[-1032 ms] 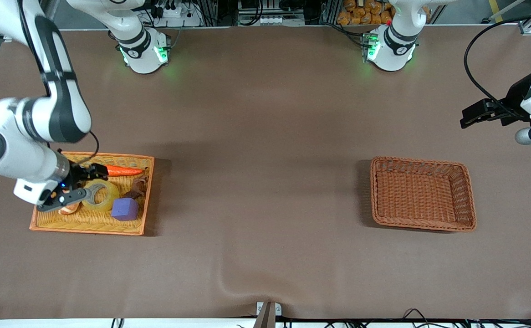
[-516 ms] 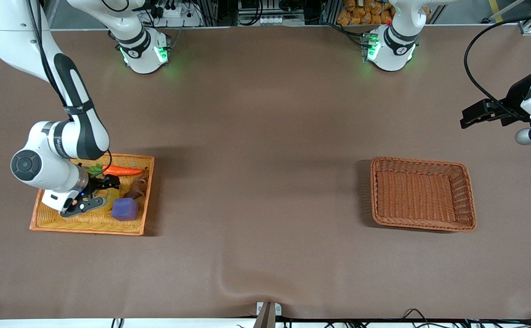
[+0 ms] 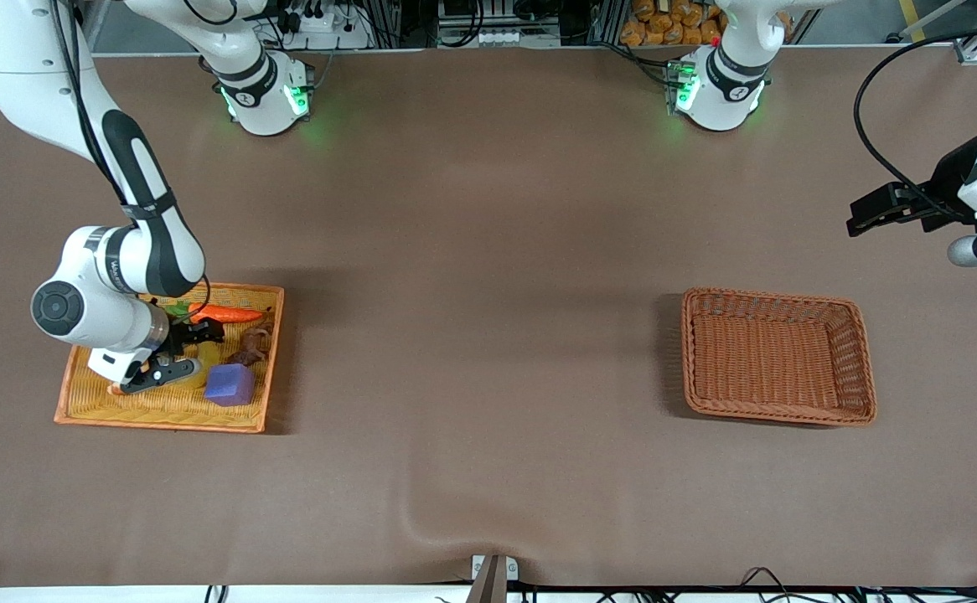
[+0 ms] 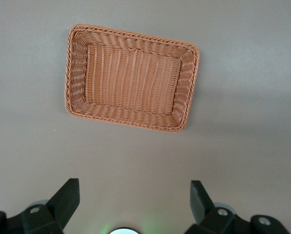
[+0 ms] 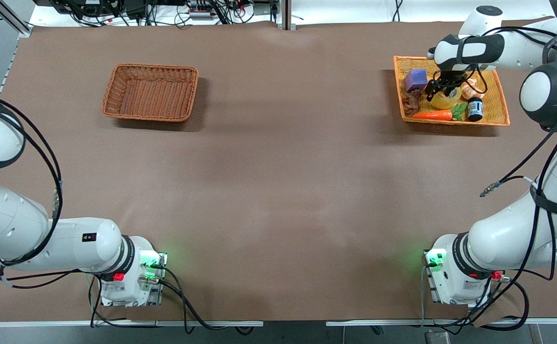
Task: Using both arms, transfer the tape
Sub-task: 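Grasp the tape roll with the right gripper and lift it, then carry the tape to mid-table and set it down with the right gripper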
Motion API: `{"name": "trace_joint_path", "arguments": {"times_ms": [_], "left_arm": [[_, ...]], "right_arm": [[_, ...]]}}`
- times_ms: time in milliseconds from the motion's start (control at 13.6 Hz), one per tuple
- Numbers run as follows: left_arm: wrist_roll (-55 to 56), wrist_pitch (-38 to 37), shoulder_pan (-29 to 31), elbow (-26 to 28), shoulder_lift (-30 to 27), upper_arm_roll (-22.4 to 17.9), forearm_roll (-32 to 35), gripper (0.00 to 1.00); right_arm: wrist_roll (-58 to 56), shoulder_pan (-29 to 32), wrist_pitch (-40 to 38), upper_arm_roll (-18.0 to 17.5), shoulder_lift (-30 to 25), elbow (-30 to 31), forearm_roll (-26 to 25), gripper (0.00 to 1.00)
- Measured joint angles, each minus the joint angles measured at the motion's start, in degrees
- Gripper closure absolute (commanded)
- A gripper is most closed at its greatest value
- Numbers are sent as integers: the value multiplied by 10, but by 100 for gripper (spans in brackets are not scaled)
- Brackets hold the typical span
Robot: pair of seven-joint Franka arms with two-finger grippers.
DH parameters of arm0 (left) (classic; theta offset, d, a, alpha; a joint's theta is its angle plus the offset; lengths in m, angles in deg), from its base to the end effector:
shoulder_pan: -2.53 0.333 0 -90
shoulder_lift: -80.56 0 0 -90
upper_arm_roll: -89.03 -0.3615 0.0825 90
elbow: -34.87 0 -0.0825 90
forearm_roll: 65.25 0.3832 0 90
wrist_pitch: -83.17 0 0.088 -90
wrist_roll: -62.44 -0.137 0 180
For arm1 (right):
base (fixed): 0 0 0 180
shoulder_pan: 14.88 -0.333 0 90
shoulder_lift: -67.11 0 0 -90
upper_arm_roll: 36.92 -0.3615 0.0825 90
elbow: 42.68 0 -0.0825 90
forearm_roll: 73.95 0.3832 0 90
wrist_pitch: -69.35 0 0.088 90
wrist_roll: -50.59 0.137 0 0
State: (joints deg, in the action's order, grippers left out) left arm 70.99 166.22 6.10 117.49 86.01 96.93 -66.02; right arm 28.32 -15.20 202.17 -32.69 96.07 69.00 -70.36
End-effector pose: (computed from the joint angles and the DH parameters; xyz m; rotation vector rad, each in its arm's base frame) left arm 0.5706 -0.0409 0.6367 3.1199 0.1134 -0.1392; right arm 0.6216 -0.0383 0.2184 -3.0675 -0.4347 0.2008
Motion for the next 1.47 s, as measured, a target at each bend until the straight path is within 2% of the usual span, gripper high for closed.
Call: {"name": "trace_joint_path", "arguments": {"times_ms": [74,147,589,663,884,1032,1179,1326,1474], "left_arm": [[0,0,0,0,0,0,0,0],[0,0,0,0,0,0,0,0],[0,0,0,0,2,0,0,0],[0,0,1,0,2,0,0,0],[0,0,1,0,3,0,0,0],[0,0,1,0,3,0,0,0],[0,0,1,0,3,0,0,0],[0,0,2,0,4,0,0,0],[0,0,2,0,4,0,0,0]], "right_arm": [[0,1,1,1,1,1,9,97],[0,2,2,1,2,1,10,100],[-99,3,-6,2,-10,-25,11,100],[-108,3,-38,2,-25,-42,11,100],[-98,-3,-206,-4,-81,-123,18,100],[-27,-36,-283,-9,-98,-179,22,100],[93,-103,-318,-13,-97,-222,24,100],[239,-198,-316,-16,-88,-236,25,100],[375,-293,-282,-18,-59,-255,25,100]]}}
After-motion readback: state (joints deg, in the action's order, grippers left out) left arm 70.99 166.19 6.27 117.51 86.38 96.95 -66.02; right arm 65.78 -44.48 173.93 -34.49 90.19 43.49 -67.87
